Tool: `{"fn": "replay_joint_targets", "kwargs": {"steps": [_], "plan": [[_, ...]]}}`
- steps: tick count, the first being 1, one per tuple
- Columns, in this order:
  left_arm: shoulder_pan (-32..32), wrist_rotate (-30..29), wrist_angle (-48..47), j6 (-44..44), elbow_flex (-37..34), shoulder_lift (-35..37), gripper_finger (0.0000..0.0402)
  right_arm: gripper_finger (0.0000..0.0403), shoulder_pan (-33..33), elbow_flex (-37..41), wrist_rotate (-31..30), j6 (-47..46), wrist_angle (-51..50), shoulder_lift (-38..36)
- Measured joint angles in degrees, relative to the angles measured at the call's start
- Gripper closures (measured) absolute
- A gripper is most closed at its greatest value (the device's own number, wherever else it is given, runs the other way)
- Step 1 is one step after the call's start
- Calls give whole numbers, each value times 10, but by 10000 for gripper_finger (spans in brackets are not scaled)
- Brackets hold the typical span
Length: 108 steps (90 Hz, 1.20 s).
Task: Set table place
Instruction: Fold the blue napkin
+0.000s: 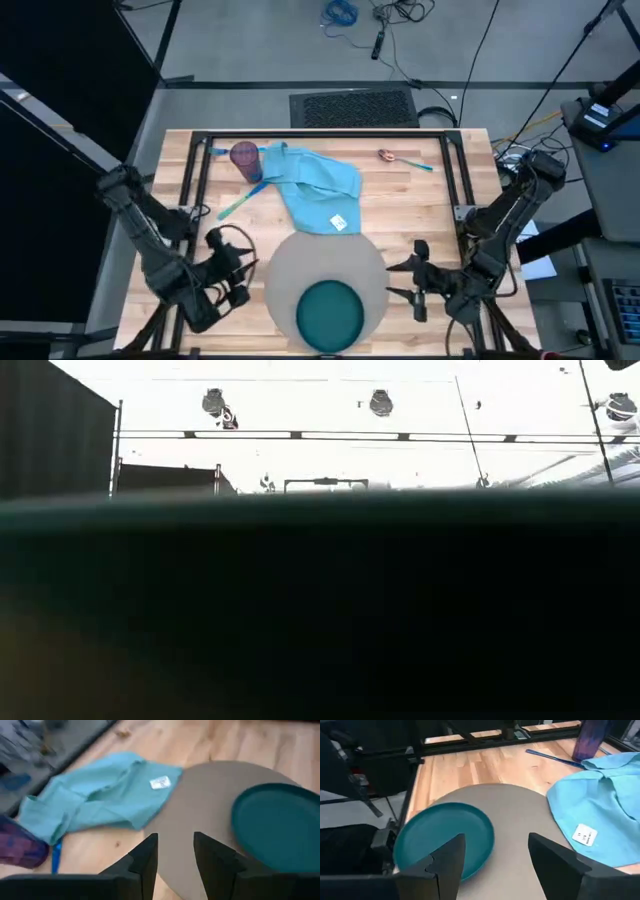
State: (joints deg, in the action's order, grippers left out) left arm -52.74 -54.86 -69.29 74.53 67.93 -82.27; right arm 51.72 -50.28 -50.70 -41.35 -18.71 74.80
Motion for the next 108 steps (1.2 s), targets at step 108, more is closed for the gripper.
{"fn": "replay_joint_targets", "kwargs": {"steps": [108], "plan": [[328,-14,448,-469,-188,-124,290,200,-485,0,346,143,26,227]]}}
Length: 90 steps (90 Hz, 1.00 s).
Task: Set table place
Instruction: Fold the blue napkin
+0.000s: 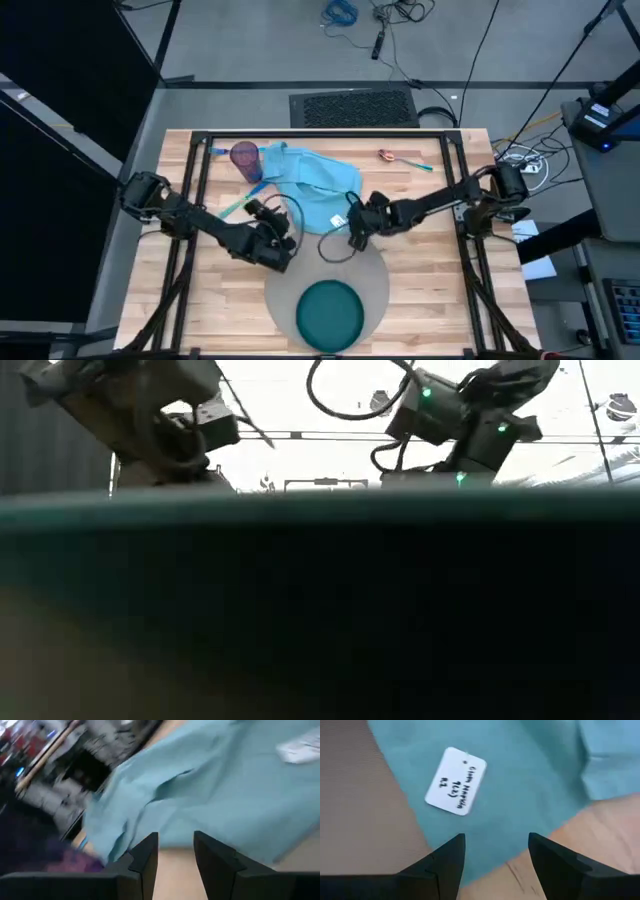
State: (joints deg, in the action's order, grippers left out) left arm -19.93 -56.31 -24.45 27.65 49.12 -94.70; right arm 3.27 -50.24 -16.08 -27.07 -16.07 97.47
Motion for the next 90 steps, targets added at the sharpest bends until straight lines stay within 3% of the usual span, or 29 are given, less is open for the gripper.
{"fn": "replay_joint_targets", "kwargs": {"steps": [19,33,51,63,90], "plan": [[40,27,31,-99,0,0,290,200,-11,0,27,33,24,0],[77,83,38,-131,0,-4,290,200,-11,0,30,41,16,0],[107,150,140,-243,0,-35,290,200,-16,0,34,64,16,0],[129,192,192,-282,0,-47,290,200,-34,0,77,72,24,0],[149,248,187,-300,0,-55,290,200,-75,0,166,73,60,0]]}}
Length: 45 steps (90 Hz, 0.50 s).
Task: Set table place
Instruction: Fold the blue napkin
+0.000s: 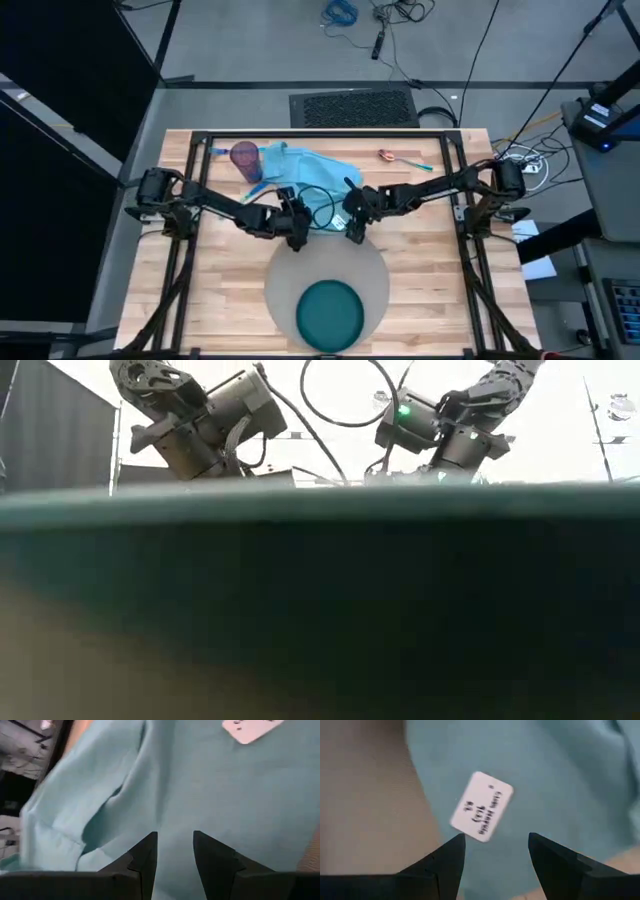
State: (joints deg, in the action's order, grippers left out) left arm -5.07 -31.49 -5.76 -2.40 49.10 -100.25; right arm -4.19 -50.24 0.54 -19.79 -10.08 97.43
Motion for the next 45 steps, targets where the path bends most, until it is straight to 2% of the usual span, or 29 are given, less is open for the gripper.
{"fn": "replay_joint_targets", "kwargs": {"steps": [18,45], "plan": [[3,27,2,-12,0,0,290,200,2,0,16,-15,8,22],[3,25,7,-45,0,5,290,200,-7,-6,13,-3,49,88]]}}
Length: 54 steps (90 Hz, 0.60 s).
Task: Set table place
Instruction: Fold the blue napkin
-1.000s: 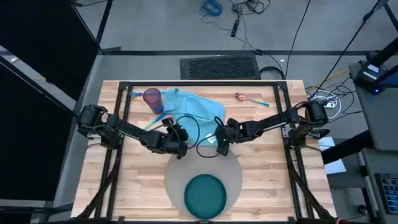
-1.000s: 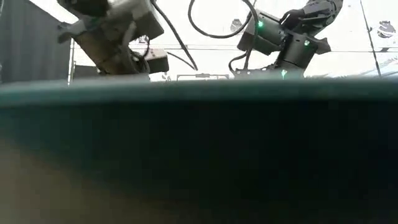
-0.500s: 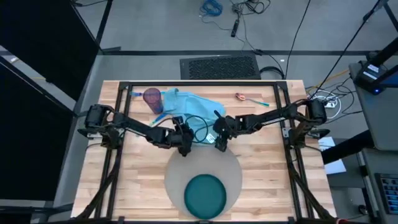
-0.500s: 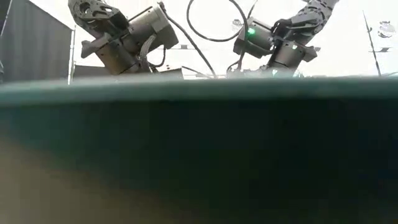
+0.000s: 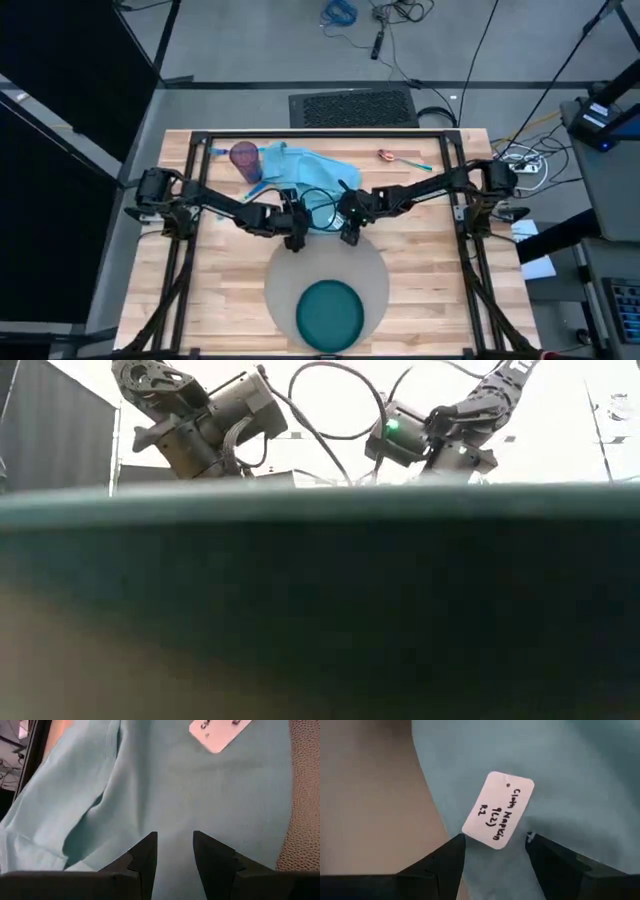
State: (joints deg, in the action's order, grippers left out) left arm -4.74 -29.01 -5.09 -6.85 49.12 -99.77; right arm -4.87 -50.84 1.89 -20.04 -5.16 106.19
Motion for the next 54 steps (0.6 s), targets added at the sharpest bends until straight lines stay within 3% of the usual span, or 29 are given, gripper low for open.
{"fn": "replay_joint_targets", "kwargs": {"steps": [18,42,54], "plan": [[2,-2,-2,1,0,0,290,239,-1,3,-4,17,7,-3],[1,-12,-4,4,0,0,290,389,-7,6,-9,46,3,-16],[-11,-64,-4,1,0,10,290,400,-12,6,-16,53,0,-24]]}}
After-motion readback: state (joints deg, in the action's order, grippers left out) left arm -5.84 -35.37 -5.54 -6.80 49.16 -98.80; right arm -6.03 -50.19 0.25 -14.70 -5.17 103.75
